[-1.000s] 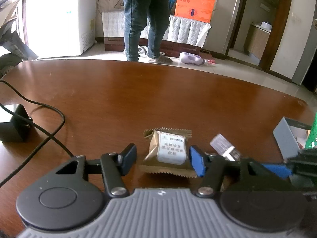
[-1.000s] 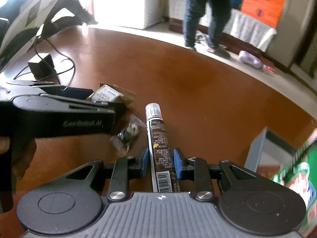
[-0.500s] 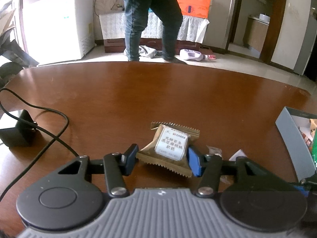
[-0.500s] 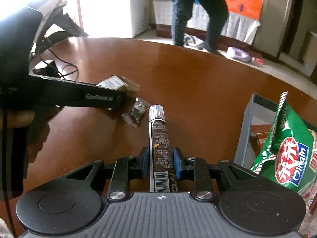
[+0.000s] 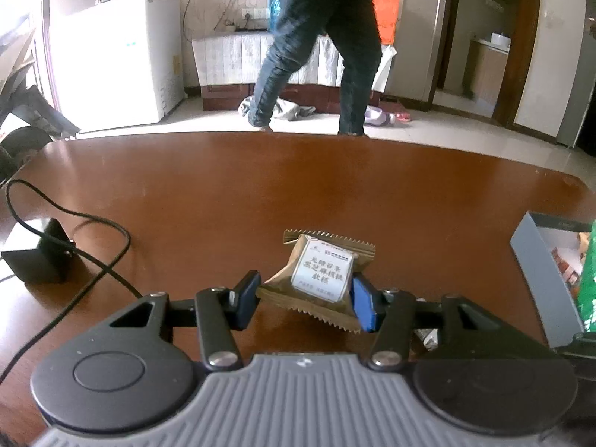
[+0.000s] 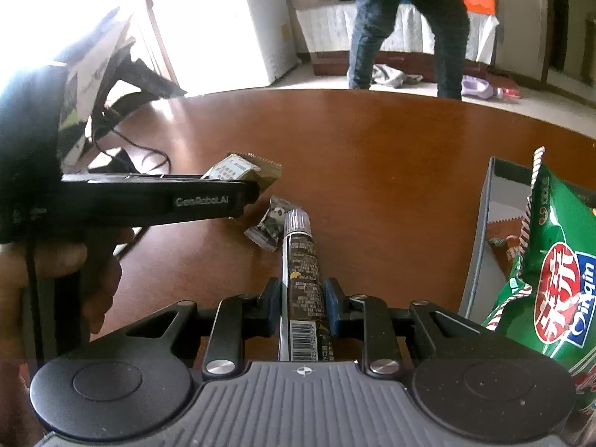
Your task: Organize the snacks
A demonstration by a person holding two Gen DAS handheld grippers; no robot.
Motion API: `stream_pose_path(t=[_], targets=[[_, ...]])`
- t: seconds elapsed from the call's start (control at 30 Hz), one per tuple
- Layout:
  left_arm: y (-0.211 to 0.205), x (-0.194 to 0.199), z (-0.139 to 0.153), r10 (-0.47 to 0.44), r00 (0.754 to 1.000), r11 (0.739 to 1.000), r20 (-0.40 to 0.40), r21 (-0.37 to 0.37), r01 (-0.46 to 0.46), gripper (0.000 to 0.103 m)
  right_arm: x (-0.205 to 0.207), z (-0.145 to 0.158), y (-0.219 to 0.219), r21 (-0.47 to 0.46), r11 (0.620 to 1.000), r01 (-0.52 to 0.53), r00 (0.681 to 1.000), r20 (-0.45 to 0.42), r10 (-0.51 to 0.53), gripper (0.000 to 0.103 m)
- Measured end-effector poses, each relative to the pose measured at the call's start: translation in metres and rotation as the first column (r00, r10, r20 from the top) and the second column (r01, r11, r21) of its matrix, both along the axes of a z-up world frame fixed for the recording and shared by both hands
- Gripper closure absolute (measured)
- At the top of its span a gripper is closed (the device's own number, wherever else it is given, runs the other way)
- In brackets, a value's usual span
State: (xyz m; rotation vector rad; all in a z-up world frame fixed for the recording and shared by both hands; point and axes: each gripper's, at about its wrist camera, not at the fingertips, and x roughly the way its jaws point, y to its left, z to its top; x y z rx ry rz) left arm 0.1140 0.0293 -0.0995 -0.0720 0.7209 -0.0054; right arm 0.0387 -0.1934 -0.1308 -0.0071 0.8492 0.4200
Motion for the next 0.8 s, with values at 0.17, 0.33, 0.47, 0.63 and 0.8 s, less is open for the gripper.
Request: stream_pose_path(t=[0.17, 0.33, 0.47, 0.63, 0.8], targets=[[0.000, 0.000, -0.002, -0.001, 1.000, 1.000, -0.008, -0.012, 0.000, 0.052, -0.003, 0.003, -0.007, 0.028, 0.999, 0.028, 1.000, 0.001, -0.028, 0.076], [0.005, -0.004, -0.002, -0.004, 1.000, 1.000, -0.004, -0.012, 0.004, 0.052, -0.006, 0.005, 0.007, -0.061, 0.998, 0.016, 0.999, 0.032, -0.014, 0.076], [0.003, -0.005, 0.000, -0.008, 1.000, 1.000, -0.007, -0.018, 0.008, 0.052, -0.004, 0.000, 0.020, -0.131, 0.991, -0.005, 1.000, 0.020, 0.007, 0.076], [0.003, -0.003, -0.003, -0.022, 1.000, 1.000, -0.007, -0.021, 0.022, 0.052, 0.000, -0.002, 0.027, -0.141, 0.990, 0.013, 1.000, 0.029, -0.009, 0.062], [0.004, -0.002, -0.006, -0.025, 1.000, 1.000, -0.008, -0.016, 0.025, 0.052, 0.005, -0.005, 0.039, -0.170, 0.985, 0.001, 0.999, 0.037, 0.006, 0.048]])
